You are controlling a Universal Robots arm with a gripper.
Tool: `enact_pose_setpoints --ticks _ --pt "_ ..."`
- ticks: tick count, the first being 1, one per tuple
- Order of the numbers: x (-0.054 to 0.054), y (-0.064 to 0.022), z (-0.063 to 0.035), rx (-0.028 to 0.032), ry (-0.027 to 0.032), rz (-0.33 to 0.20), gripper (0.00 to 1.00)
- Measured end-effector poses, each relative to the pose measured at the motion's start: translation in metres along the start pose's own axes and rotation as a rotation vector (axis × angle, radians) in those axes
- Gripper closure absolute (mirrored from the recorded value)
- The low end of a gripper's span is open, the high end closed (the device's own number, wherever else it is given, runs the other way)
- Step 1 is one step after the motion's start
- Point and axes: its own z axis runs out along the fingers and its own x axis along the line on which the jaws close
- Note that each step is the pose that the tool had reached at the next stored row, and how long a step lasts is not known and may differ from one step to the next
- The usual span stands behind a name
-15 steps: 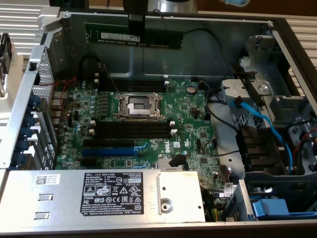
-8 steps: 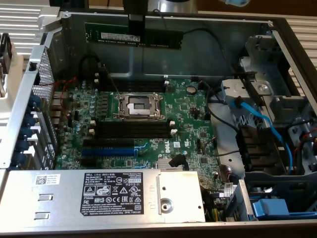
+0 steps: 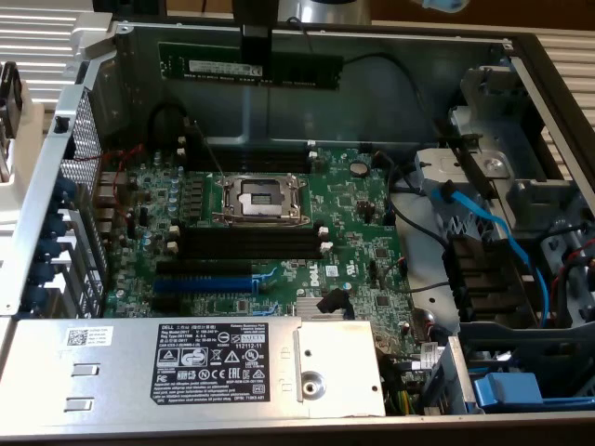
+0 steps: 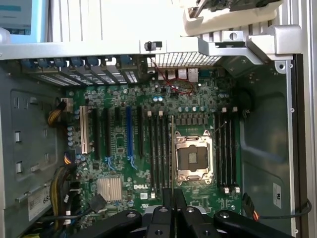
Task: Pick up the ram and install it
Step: 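Insert the ram into the slot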
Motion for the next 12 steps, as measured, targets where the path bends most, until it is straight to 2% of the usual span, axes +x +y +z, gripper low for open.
enact_pose_setpoints --ticks 12 --pt "-0.0003 0.0013 0.002 -0.0002 0.0001 -0.013 0.88"
